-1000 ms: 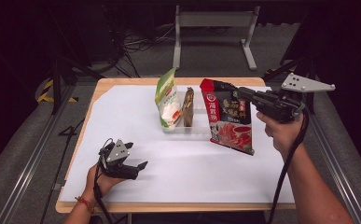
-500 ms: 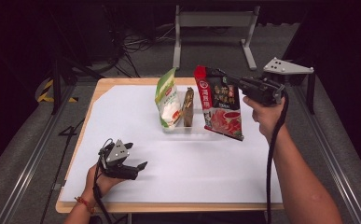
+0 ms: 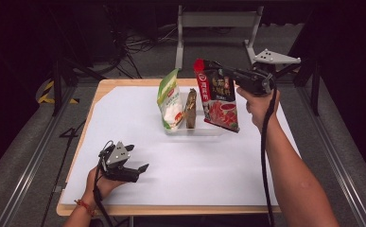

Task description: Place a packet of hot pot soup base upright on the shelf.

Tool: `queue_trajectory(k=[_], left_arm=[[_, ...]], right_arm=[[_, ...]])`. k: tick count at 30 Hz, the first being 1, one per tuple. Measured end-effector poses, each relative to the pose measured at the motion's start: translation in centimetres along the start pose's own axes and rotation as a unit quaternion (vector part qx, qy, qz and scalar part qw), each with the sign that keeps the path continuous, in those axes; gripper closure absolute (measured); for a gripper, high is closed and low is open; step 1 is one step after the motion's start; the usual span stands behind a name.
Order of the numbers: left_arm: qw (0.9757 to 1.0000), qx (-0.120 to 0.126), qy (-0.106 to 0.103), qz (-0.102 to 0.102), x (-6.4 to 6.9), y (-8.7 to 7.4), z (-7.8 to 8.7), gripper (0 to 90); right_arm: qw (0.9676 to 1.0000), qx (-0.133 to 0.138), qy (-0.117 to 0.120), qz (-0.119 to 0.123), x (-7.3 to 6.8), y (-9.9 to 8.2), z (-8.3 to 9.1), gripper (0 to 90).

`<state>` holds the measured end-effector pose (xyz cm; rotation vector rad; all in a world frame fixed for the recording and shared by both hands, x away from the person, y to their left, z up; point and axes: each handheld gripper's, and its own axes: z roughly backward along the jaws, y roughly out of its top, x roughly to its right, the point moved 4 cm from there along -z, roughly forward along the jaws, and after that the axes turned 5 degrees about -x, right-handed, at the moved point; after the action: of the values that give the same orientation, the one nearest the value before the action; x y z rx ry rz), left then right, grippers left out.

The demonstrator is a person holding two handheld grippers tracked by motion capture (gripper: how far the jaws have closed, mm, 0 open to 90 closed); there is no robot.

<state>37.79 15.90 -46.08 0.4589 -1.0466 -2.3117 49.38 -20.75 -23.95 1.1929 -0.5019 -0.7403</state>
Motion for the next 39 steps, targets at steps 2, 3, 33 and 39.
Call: queue_trajectory(k=[2, 3, 33, 39], left_arm=[[1.0, 0.0, 0.0, -0.001, 0.0, 0.0, 0.0, 13.3], [1.0, 0.0, 0.0, -0.001, 0.0, 0.0, 0.0, 13.3], [0.9999, -0.003, -0.01, -0.008, 0.0, -0.1, -0.1, 13.4], [0.9999, -0.002, -0.01, -0.009, 0.1, -0.1, -0.1, 13.4]], right_arm=[[1.0, 0.0, -0.006, -0.004, 0.2, 0.0, -0.5, 87.8], [1.0, 0.0, -0.006, -0.004, 0.2, 0.0, -0.5, 87.8], [0.9987, 0.01, -0.029, -0.04, 2.1, -2.3, -7.6, 87.6], [0.999, 0.012, -0.029, -0.031, 1.9, -3.0, -7.5, 87.4]])
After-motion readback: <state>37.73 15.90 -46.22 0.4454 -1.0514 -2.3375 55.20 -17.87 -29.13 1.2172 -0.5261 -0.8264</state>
